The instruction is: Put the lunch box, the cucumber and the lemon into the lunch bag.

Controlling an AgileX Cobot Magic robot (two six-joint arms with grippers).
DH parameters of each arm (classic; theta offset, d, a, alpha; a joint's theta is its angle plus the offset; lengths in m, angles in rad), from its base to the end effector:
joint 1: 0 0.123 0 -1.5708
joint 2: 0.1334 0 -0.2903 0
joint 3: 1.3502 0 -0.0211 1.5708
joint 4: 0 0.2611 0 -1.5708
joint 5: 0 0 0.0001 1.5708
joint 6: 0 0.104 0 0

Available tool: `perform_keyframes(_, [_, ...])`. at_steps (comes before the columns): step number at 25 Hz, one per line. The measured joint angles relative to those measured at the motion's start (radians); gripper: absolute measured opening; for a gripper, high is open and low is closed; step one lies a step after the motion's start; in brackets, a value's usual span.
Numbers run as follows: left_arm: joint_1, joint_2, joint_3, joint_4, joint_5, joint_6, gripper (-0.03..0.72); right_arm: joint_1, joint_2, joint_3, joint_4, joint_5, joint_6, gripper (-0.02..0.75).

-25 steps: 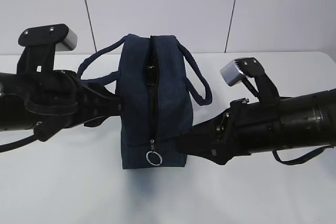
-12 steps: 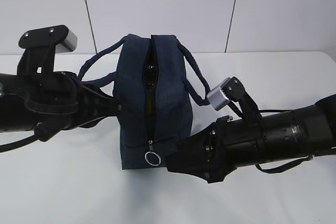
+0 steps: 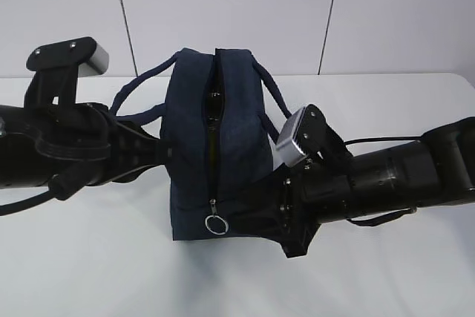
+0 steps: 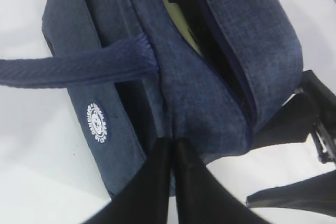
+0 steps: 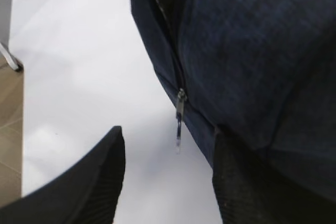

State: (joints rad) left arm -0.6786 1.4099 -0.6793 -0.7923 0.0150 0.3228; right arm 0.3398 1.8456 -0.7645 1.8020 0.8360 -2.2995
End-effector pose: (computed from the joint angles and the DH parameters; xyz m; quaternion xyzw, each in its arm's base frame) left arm 0.2297 -0.1868 0.2101 0.0960 0.8916 -0.2443 0.3690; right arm 0.2843 0.1803 0.1334 -0.4481 0.7306 0.3501 0.3779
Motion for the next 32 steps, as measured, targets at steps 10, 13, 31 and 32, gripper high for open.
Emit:
perform_keyframes(10, [0.000, 0.000, 0.000, 0.000, 0.001, 0.000, -0.007, 0.000, 0.025, -0.002, -0.014, -0.006, -0.006, 0.389])
perform_keyframes(13, [0.000, 0.000, 0.000, 0.000, 0.002, 0.000, -0.008, 0.000, 0.060, -0.002, -0.016, 0.003, -0.006, 0.389])
perform_keyframes(31, [0.000, 0.000, 0.000, 0.000, 0.019, 0.000, -0.008, 0.000, 0.087, -0.013, -0.020, 0.043, -0.008, 0.389])
perform_keyframes(32, [0.000, 0.000, 0.000, 0.000, 0.019, 0.000, -0.008, 0.000, 0.087, -0.013, -0.020, 0.045, -0.010, 0.389])
